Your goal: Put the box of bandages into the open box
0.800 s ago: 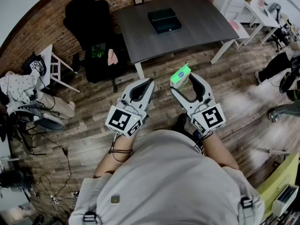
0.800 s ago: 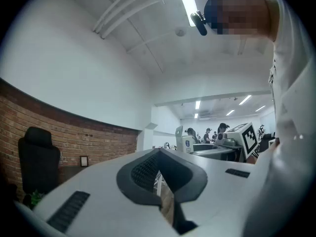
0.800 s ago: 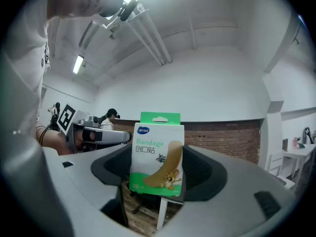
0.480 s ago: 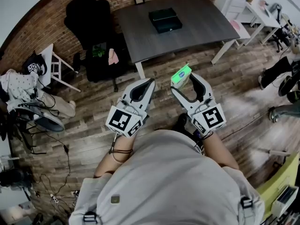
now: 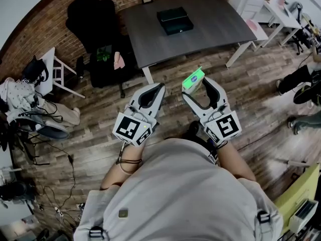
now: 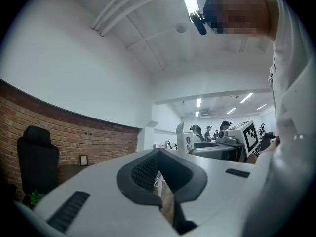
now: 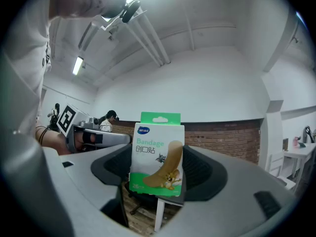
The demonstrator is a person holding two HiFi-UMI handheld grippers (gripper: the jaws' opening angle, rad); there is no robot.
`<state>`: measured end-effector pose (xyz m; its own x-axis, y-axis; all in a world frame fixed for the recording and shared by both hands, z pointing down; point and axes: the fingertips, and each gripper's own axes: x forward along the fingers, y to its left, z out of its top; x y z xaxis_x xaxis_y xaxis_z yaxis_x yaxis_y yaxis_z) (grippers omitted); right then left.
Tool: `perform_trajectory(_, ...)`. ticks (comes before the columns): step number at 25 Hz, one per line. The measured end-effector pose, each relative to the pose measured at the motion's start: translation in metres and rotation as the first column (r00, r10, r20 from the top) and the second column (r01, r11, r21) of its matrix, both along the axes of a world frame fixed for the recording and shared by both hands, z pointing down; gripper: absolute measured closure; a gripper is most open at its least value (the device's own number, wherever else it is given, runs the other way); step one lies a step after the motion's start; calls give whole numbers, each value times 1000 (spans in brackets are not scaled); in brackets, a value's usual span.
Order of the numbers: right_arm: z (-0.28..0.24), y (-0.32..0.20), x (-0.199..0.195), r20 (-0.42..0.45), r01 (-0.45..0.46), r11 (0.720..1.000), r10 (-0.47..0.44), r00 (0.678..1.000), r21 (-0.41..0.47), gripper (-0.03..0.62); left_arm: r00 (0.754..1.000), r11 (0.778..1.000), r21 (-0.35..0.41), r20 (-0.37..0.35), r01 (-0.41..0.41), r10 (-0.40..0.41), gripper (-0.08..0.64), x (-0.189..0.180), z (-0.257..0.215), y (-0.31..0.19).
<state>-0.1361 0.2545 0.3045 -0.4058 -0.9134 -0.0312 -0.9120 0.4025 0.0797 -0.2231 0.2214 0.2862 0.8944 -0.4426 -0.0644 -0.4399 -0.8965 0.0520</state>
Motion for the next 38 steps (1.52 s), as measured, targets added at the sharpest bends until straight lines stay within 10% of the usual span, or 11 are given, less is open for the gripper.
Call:
perform_trajectory(25, 3, -84, 224, 35, 10, 1000, -10, 999, -10, 284, 1000, 1000, -11, 29, 5, -5, 545, 220, 7, -86)
perform_trajectory(38, 22, -118, 266, 54, 30, 999, -28, 998, -45, 284, 999, 999, -46, 39, 8, -6, 545, 266, 29, -118)
